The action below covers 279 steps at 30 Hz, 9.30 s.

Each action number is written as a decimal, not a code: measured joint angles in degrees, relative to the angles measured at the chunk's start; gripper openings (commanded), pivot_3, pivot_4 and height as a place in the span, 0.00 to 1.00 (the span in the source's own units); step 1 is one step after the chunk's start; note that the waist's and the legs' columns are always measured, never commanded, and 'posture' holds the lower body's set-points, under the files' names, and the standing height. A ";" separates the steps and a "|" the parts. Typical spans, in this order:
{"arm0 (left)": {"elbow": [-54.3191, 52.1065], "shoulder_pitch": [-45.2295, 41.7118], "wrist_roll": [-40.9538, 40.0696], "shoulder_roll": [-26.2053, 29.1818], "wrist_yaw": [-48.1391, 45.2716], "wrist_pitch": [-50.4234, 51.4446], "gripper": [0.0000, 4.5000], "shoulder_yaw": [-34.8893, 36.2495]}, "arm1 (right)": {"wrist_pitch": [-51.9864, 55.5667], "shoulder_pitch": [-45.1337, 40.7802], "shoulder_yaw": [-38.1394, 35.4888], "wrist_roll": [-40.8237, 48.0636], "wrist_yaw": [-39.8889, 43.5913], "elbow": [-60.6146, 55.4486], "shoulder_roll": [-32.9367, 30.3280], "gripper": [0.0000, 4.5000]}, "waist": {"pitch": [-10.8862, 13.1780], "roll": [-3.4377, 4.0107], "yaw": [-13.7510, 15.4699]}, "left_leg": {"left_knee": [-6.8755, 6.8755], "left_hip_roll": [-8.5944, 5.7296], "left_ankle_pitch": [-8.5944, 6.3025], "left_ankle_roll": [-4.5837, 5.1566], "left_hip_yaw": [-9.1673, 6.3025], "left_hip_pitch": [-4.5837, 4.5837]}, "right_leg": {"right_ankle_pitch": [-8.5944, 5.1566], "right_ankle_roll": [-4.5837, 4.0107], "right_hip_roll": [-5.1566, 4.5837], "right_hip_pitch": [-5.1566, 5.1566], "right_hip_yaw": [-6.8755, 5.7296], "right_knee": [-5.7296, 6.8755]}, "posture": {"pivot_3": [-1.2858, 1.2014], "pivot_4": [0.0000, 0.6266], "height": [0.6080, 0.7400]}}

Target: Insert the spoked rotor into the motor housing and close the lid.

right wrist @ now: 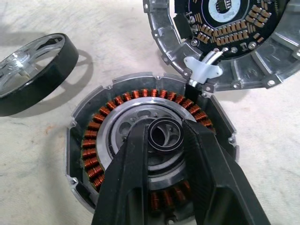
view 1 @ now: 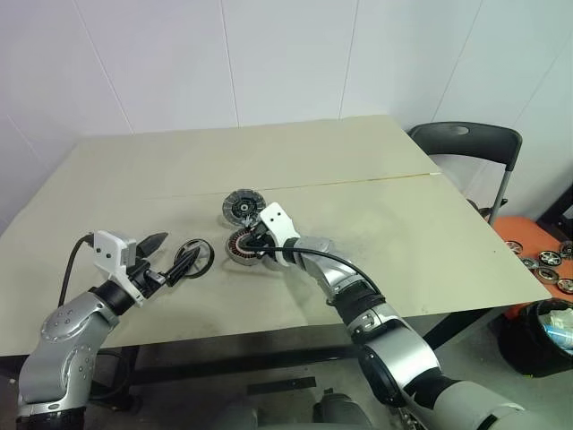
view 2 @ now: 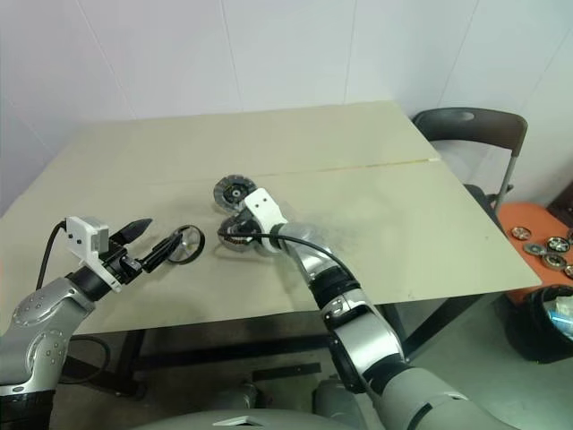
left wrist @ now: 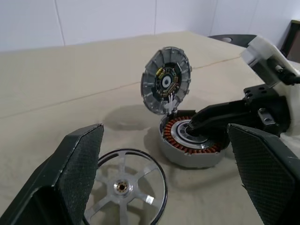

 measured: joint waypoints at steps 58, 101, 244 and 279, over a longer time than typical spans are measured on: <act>-2.28 1.15 0.79 -0.60 1.53 1.49 1.00 -1.74 | -4.60 -1.17 2.72 -3.09 -0.63 2.31 -0.16 0.00 | 0.10 0.04 0.01 | -0.23 0.01 0.00 -0.01 0.00 -0.04 | -0.02 -0.04 -0.02 -0.13 0.00 -0.21 | 0.52 0.00 1.00; -2.05 0.54 1.72 -0.31 1.19 1.20 1.00 -2.08 | -8.75 -2.62 6.80 -9.28 -1.03 4.46 -0.90 0.03 | 0.07 0.00 0.04 | -0.72 0.13 0.00 -0.01 0.02 0.38 | -0.05 -0.08 -0.01 0.04 0.00 -0.46 | 0.52 0.00 1.00; 31.54 -27.21 -46.50 -19.87 44.07 40.34 0.17 6.79 | -2.14 1.35 2.59 8.34 35.77 -18.91 -25.79 0.00 | 0.19 -0.41 1.79 | 0.30 -0.10 -0.07 0.09 -0.12 -0.60 | 0.21 0.37 -0.13 -0.07 -0.29 -0.61 | 0.52 0.00 1.00; 27.55 -25.50 -52.70 -21.74 53.43 41.00 0.17 8.46 | -3.76 1.55 2.71 7.08 33.63 -16.70 -24.27 0.00 | 0.20 -0.44 1.86 | 0.32 -0.11 -0.07 0.09 0.00 -0.61 | 0.23 0.38 -0.11 -0.05 -0.29 -0.60 | 0.52 0.00 1.00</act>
